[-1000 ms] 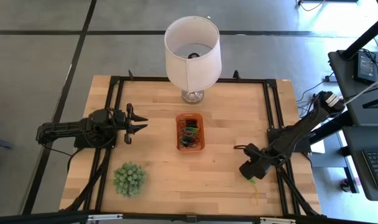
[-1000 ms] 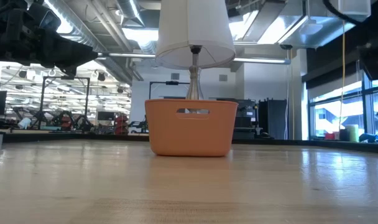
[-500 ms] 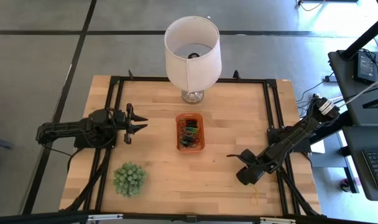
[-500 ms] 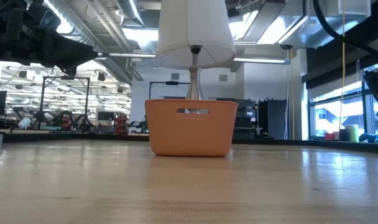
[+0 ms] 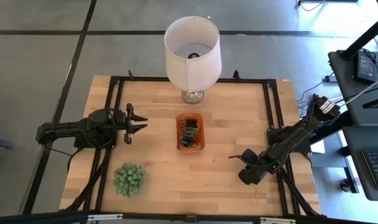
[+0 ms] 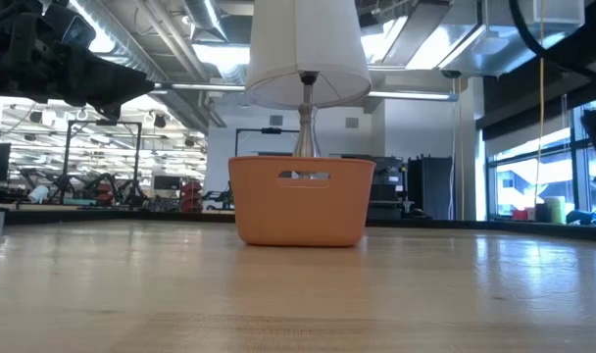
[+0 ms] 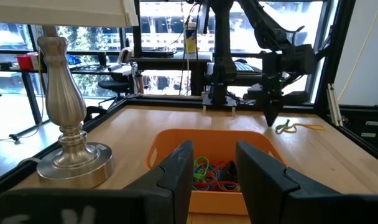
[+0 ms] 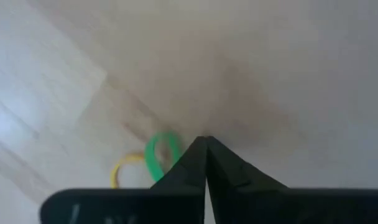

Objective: Pick and place rubber bands into bin
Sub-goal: Put the green rubber band into the orange bin

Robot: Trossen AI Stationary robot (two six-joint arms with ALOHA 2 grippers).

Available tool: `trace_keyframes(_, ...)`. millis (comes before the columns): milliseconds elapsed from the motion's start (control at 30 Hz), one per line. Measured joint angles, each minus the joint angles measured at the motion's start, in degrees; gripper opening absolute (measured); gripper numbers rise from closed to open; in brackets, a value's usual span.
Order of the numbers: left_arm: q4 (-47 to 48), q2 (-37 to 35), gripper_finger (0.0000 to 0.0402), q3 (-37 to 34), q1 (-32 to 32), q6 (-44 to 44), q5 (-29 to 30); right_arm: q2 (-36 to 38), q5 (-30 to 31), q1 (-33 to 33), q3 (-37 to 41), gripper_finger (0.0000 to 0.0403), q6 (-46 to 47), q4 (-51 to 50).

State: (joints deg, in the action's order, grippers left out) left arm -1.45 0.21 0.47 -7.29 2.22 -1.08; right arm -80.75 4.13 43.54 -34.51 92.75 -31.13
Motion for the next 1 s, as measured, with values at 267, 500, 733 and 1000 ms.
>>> trace_keyframes(267, 0.0, 0.0, 0.0114, 0.0, 0.02, 0.0, 0.0, 5.04, 1.86, -0.15, -0.01, 0.0003, -0.03, -3.16)
trace_keyframes(500, -0.01, 0.0, 0.0114, 0.0, 0.02, 0.0, 0.0, 5.46, 1.8, -0.14, -0.03, 0.0033, 0.0, -1.32)
trace_keyframes(733, 0.0, 0.0, 0.0114, 0.0, 0.02, 0.01, 0.0, 5.48, 1.77, -0.14, -0.06, 0.0097, 0.19, 2.59)
trace_keyframes(1000, 0.0, 0.0, 0.0114, 0.0, 0.01, 0.0, 0.0, 0.31, -4.54, -0.16, -0.21, 0.0159, 0.2, 6.68)
